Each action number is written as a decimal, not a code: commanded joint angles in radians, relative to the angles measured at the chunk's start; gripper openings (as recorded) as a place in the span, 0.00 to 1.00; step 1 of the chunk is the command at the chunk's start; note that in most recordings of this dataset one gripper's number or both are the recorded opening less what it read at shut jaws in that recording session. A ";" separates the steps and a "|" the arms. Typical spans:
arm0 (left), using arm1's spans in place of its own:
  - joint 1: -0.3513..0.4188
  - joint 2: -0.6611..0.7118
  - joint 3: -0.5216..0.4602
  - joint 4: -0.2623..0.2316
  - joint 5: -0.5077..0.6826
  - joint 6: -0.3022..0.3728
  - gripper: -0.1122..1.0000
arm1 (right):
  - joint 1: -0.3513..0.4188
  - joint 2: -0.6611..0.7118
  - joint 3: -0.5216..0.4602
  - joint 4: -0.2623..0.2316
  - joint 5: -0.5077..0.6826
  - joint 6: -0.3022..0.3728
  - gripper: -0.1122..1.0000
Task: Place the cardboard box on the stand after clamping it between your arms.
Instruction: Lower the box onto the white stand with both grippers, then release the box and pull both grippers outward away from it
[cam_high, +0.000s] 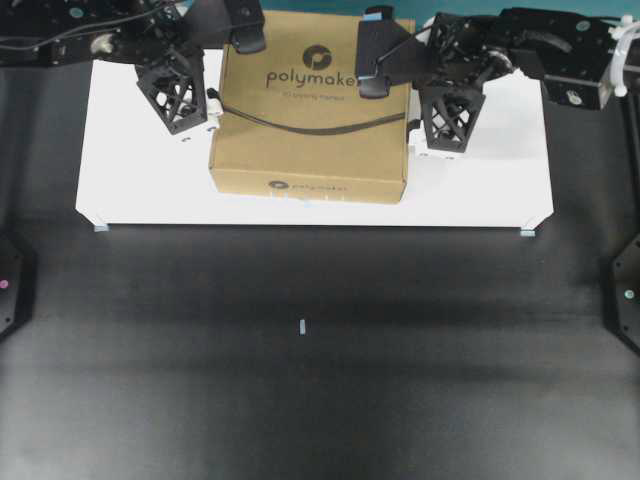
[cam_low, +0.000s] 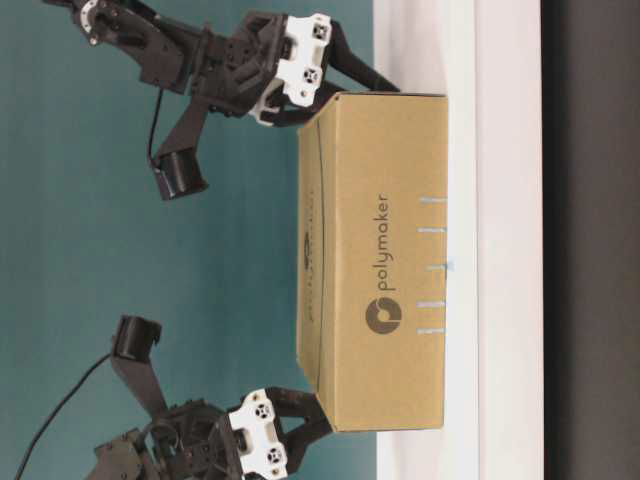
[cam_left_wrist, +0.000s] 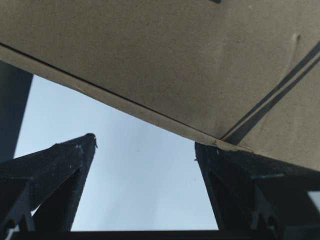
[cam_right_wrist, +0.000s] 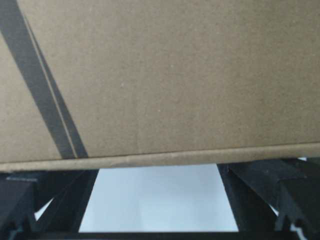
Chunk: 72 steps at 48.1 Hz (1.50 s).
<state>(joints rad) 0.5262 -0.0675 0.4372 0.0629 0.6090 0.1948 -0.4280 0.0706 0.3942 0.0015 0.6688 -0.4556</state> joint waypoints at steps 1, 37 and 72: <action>-0.046 -0.028 0.000 -0.017 -0.081 -0.023 0.81 | 0.025 0.003 -0.014 0.023 -0.084 0.011 0.84; 0.029 -0.103 0.077 -0.017 -0.029 0.052 0.81 | -0.051 -0.091 0.112 0.037 -0.101 0.009 0.84; -0.181 -0.612 0.310 -0.017 -0.160 0.075 0.81 | 0.141 -0.554 0.390 0.060 -0.316 0.268 0.84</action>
<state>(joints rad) 0.3804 -0.6105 0.7302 0.0476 0.4955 0.2730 -0.3252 -0.4326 0.7455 0.0598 0.4203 -0.2270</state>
